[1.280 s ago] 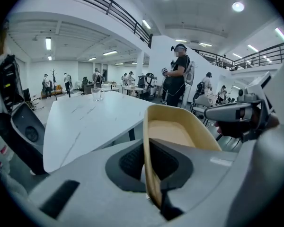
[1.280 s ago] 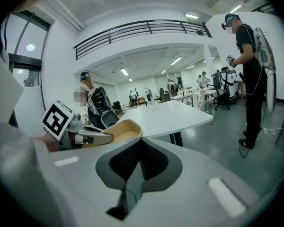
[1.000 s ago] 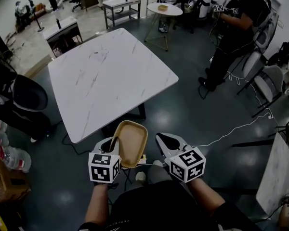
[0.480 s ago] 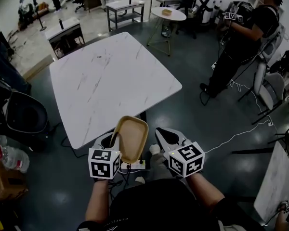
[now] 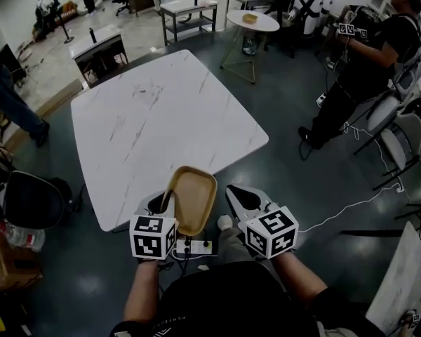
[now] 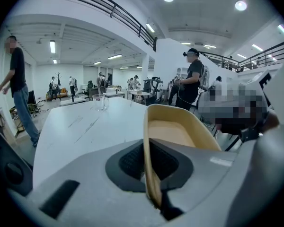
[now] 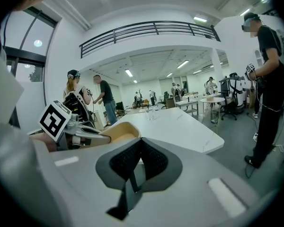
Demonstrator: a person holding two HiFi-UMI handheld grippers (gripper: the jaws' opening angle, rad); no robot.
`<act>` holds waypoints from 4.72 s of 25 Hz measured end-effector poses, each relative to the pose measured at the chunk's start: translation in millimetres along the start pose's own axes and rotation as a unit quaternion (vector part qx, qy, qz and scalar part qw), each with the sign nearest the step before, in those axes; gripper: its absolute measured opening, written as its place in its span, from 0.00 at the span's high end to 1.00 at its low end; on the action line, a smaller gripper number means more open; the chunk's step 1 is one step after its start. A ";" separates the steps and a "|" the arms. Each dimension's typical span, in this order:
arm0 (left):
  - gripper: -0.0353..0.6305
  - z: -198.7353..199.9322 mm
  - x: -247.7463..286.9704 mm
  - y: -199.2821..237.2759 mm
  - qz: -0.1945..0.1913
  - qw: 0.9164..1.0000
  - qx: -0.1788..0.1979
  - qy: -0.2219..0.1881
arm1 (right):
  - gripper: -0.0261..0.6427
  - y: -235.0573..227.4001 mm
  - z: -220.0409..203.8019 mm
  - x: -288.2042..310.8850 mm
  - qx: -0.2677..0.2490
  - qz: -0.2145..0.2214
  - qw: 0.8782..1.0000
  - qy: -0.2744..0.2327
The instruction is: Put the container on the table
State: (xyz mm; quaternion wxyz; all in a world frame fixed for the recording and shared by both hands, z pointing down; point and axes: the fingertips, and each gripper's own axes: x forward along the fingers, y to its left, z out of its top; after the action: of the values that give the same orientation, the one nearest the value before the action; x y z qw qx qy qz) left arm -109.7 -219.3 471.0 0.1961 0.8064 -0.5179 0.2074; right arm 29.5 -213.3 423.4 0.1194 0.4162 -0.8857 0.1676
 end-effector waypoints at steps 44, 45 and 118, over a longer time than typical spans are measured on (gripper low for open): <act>0.93 106.1 246.8 14.6 0.024 0.998 -0.039 0.048 | 0.96 -222.1 61.9 131.4 0.017 0.040 0.998 0.053; 0.93 106.7 250.8 14.9 0.025 0.998 -0.040 0.049 | 0.96 -225.5 61.8 133.4 0.018 0.041 0.998 0.055; 0.95 94.6 188.6 7.5 -0.006 1.000 0.000 0.008 | 0.96 -172.9 39.1 108.6 0.026 0.015 0.998 0.057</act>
State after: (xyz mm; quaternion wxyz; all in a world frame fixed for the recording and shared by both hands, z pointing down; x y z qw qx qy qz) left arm -32.9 -414.6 494.0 0.2014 0.8078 -0.5116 0.2123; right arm 93.2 -407.8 459.9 0.1564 0.3955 -0.8789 0.2159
